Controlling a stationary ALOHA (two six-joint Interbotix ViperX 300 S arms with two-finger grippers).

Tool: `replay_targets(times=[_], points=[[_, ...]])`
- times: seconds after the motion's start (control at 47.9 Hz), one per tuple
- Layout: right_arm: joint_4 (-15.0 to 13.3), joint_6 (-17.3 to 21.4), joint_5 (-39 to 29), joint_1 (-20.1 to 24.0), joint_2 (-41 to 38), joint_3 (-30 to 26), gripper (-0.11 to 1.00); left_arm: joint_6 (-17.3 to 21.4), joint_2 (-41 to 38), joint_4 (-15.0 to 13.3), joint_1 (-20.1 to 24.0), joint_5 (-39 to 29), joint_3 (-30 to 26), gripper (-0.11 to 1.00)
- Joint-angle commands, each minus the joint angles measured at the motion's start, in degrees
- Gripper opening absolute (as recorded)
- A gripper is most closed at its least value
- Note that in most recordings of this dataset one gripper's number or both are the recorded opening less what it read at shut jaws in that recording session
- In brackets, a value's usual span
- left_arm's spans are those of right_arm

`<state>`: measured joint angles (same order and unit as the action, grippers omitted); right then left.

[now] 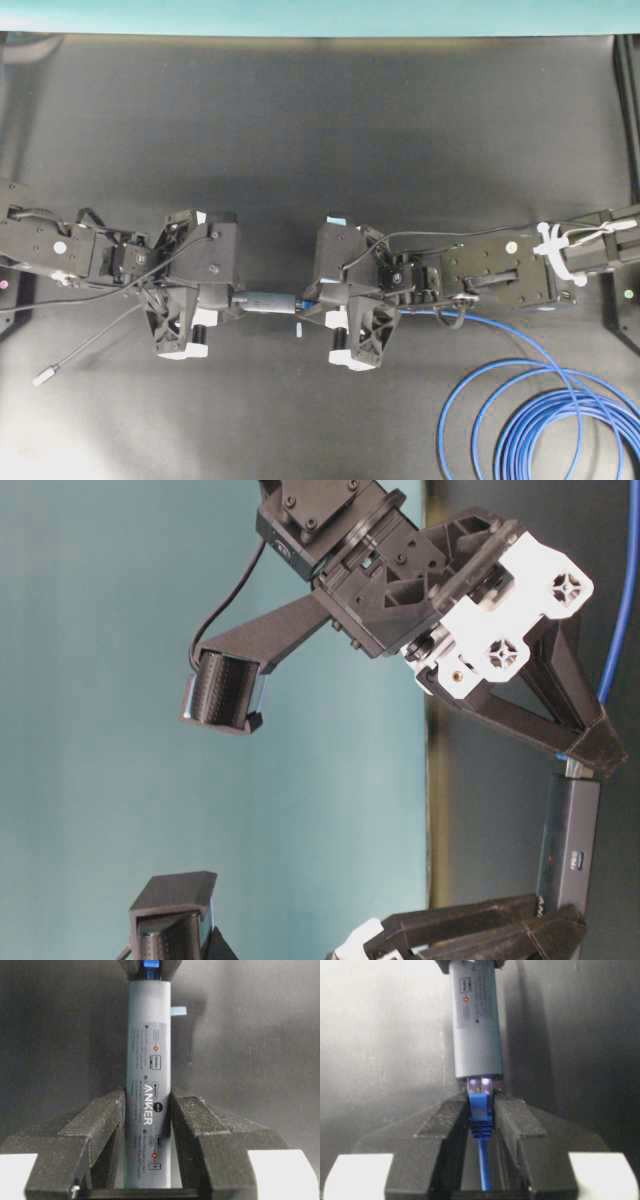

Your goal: Insert the LAN cable into the hub.

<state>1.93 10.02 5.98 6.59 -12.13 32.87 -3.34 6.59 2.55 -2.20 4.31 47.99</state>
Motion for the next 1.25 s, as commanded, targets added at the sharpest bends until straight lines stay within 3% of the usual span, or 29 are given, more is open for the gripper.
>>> replay_targets(times=[0.0,0.376,1.065,1.128,1.232], points=[[-0.5,-0.4,-0.5,-0.2,0.4,-2.9,0.13,0.7,0.1,0.2,0.6,1.1,-2.8,0.28],[-1.6,-0.4,-2.0,-0.2,-0.3,-4.7,0.13,2.7,-2.8,0.2,1.8,1.1,-6.0,0.28],[-1.6,-0.4,-5.0,-0.1,0.4,-3.0,0.13,1.8,-0.1,0.2,1.2,0.9,-0.5,0.28],[-1.6,-0.3,-5.0,-0.1,0.4,-2.9,0.21,1.8,-0.1,0.2,1.2,0.9,-0.4,0.28],[-1.6,-0.2,-5.4,-0.1,0.5,-2.8,0.51,1.8,-0.1,0.2,1.3,0.8,-0.1,0.28]])
